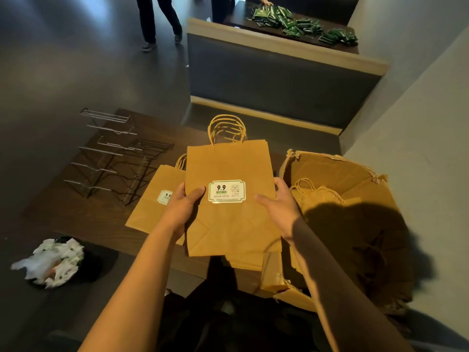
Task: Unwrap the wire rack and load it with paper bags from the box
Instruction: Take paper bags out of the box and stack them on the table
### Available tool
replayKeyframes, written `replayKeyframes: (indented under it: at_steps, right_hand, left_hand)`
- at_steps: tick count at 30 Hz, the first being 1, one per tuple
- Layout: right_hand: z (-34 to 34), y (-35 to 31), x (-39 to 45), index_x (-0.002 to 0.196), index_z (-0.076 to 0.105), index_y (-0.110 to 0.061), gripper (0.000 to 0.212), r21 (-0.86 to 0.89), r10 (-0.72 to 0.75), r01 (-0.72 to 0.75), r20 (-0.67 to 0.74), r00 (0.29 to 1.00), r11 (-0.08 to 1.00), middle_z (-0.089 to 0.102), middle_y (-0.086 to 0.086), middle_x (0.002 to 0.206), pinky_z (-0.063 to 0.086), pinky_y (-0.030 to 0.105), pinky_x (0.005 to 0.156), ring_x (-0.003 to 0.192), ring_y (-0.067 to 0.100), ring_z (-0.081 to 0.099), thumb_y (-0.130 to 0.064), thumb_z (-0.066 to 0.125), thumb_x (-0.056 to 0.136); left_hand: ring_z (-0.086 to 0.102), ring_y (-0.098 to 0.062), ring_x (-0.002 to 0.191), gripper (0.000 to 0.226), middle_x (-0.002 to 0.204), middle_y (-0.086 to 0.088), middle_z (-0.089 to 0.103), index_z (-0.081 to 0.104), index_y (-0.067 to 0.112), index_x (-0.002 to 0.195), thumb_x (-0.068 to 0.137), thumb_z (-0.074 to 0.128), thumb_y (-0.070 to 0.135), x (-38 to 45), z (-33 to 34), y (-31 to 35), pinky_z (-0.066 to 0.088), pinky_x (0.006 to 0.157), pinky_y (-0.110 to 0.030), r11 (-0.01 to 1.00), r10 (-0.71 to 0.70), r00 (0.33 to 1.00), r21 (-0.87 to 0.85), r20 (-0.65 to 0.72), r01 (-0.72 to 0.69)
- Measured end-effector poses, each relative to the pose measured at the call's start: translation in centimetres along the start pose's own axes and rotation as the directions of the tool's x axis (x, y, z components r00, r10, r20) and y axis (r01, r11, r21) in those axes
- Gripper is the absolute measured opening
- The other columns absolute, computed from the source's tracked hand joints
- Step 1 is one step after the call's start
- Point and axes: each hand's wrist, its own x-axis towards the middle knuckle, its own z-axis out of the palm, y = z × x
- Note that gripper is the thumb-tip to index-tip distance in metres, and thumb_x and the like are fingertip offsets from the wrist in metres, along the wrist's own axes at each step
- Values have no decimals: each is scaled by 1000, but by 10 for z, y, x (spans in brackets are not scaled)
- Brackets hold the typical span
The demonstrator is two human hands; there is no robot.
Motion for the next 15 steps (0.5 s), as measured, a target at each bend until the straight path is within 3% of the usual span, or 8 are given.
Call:
replayKeyframes:
  at_steps: [3, 5, 7, 9, 11, 13, 15]
  right_hand:
    - [38, -7, 8, 122, 55, -29, 38, 67, -9, 7, 20, 1000, 998, 71, -5, 115, 59, 43, 92, 108, 14, 69, -13, 73, 92]
    - [68, -5, 15, 120, 56, -29, 37, 127, -7, 4, 19, 1000, 992, 72, -4, 116, 58, 44, 93, 108, 15, 69, -10, 72, 92]
    - [96, 3, 23, 118, 58, -27, 38, 173, -2, 2, -1, 1000, 985, 72, 0, 118, 56, 46, 97, 110, 17, 69, -5, 71, 91]
    - [123, 14, 37, 115, 60, -29, 37, 152, 23, -19, -21, 1000, 988, 73, 0, 117, 55, 48, 99, 110, 19, 69, -4, 72, 90]
    - [153, 24, 52, 113, 61, -29, 35, 165, 80, -78, -3, 997, 983, 73, 1, 116, 55, 48, 97, 110, 20, 69, -4, 71, 91]
    - [176, 35, 64, 111, 60, -23, 32, 245, 161, -160, 14, 987, 956, 72, 8, 117, 55, 50, 95, 109, 27, 68, 1, 68, 92]
    - [204, 47, 76, 112, 59, -20, 26, 274, 250, -245, 20, 968, 930, 70, 11, 120, 55, 52, 94, 108, 31, 67, -3, 67, 95]
  left_hand:
    - [71, -25, 101, 43, 122, -11, 71, 58, 15, 128, 93, 71, 37, 10, -36, 12, 55, 80, -39, 993, -79, 995, 88, -58, 84]
    - [66, -23, 85, 27, 104, -13, 69, 57, 15, 107, 95, 68, 35, 13, -63, 16, 50, 71, -36, 972, -145, 985, 171, -89, 159]
    - [61, -22, 77, 14, 94, -8, 64, 55, 18, 102, 98, 64, 27, 17, -89, 11, 47, 65, -34, 951, -210, 972, 209, -110, 229]
    - [61, -24, 81, 9, 98, -6, 65, 55, 21, 105, 99, 62, 19, 21, -114, 3, 48, 68, -35, 933, -278, 954, 204, -112, 296]
    - [62, -26, 92, 22, 109, -5, 64, 57, 27, 117, 99, 61, 14, 30, -141, -4, 53, 75, -39, 933, -304, 945, 163, -122, 321]
    - [62, -26, 99, 35, 117, -5, 60, 56, 31, 127, 99, 61, 10, 41, -160, -12, 56, 76, -42, 942, -287, 945, 133, -156, 308]
    - [64, -26, 100, 39, 118, -7, 62, 55, 22, 133, 98, 62, 5, 57, -182, -20, 58, 74, -40, 954, -236, 945, 133, -226, 270]
